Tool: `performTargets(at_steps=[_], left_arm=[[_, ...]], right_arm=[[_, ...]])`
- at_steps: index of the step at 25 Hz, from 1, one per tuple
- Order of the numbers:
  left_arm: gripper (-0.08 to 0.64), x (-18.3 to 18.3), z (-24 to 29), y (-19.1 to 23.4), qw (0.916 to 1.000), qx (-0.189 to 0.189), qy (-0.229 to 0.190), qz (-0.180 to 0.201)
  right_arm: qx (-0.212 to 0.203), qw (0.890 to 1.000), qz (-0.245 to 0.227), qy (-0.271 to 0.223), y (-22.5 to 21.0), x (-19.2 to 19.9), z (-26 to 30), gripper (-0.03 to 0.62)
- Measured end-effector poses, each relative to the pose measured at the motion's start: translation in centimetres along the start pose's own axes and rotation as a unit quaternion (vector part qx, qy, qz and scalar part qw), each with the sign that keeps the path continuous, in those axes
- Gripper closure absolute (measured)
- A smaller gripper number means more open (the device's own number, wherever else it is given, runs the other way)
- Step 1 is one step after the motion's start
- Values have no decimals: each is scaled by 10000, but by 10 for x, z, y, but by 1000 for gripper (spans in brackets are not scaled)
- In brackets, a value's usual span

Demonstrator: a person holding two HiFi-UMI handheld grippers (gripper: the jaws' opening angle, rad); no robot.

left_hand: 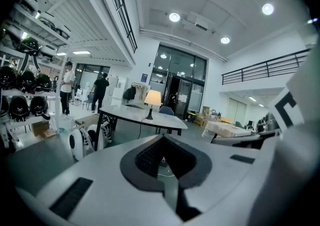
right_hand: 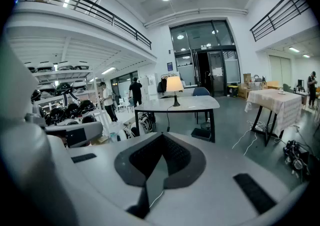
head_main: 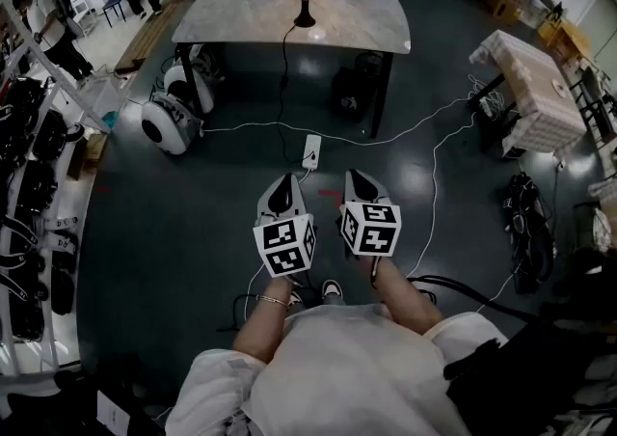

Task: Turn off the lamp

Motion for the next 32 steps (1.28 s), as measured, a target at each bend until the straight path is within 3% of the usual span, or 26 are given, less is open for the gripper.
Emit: performTargets(at_steps=[18, 26, 32], left_arm=[[561, -7, -6, 70, 9998, 134, 118, 108], [561, 2, 0, 103, 9996, 44, 286, 60], [561, -5, 18, 113, 9996, 12, 276, 57]], right_arm=[[69, 9991, 409, 79, 49, 0, 26, 592], [232, 9983, 449, 293, 52, 10, 40, 592], [169, 9983, 459, 304, 55, -3, 64, 594]])
Point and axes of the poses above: the fingertips, and each gripper's own axes: z forward along the fingers, y to its left, x out of its underside, the point moved 6 cm from there along -z, backward along the fingers, and after that the axes turned 14 degrees about y, right-handed, at the moved point
